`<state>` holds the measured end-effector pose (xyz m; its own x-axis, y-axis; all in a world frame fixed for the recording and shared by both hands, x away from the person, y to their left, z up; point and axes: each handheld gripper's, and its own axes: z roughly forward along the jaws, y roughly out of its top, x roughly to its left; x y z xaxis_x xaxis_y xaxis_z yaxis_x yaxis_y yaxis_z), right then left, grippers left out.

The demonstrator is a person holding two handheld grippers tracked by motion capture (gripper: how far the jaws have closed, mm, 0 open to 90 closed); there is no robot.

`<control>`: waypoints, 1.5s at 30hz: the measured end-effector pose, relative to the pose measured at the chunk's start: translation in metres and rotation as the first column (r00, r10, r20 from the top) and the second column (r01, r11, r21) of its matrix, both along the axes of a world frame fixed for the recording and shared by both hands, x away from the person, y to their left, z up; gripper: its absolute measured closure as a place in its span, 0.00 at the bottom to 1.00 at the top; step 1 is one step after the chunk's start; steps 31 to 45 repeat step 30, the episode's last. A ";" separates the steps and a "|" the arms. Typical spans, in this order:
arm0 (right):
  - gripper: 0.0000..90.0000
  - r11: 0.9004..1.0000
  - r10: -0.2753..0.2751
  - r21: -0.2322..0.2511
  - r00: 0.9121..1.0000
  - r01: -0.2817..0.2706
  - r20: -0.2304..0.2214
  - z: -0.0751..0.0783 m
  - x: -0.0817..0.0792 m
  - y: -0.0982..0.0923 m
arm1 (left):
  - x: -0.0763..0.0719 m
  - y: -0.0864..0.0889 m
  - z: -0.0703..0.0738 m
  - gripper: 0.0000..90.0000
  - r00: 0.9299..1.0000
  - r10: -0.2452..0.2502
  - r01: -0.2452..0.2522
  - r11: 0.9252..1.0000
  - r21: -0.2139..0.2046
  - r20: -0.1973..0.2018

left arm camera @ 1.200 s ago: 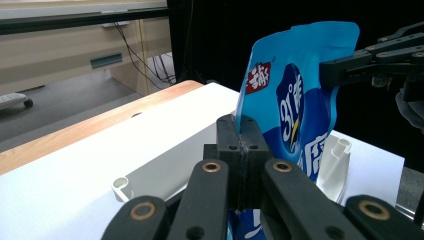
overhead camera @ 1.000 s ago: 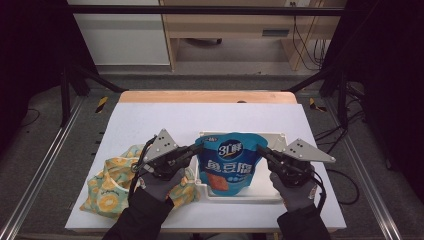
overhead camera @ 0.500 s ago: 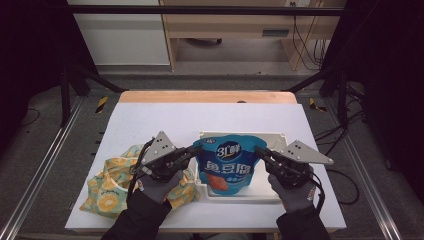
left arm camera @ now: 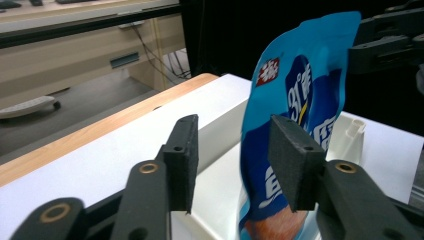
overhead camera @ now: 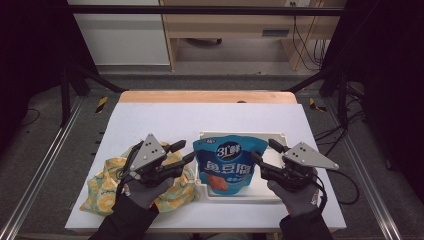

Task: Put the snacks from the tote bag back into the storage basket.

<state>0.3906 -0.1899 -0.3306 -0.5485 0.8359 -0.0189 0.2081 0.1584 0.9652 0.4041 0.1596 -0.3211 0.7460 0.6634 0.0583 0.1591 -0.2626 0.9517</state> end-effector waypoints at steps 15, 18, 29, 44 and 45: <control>0.25 1.000 -0.028 -0.012 0.999 0.027 -0.037 -0.020 -0.009 -0.019 | -0.011 0.074 -0.030 0.41 0.992 0.110 -0.110 0.994 0.011 -0.054; 0.25 0.999 -0.037 -0.026 0.998 0.036 -0.046 -0.025 -0.009 -0.023 | -0.012 0.089 -0.038 0.40 0.988 0.138 -0.137 0.990 0.007 -0.065; 0.25 0.995 -0.084 -0.070 0.992 0.078 -0.092 -0.048 -0.006 -0.031 | -0.013 0.118 -0.061 0.38 0.975 0.201 -0.202 0.979 -0.001 -0.094; 0.25 0.994 -0.090 -0.072 0.991 0.083 -0.095 -0.050 -0.005 -0.032 | -0.013 0.120 -0.063 0.37 0.974 0.202 -0.204 0.979 -0.007 -0.098; 0.25 0.994 -0.090 -0.072 0.991 0.083 -0.095 -0.050 -0.005 -0.032 | -0.013 0.120 -0.063 0.37 0.974 0.202 -0.204 0.979 -0.007 -0.098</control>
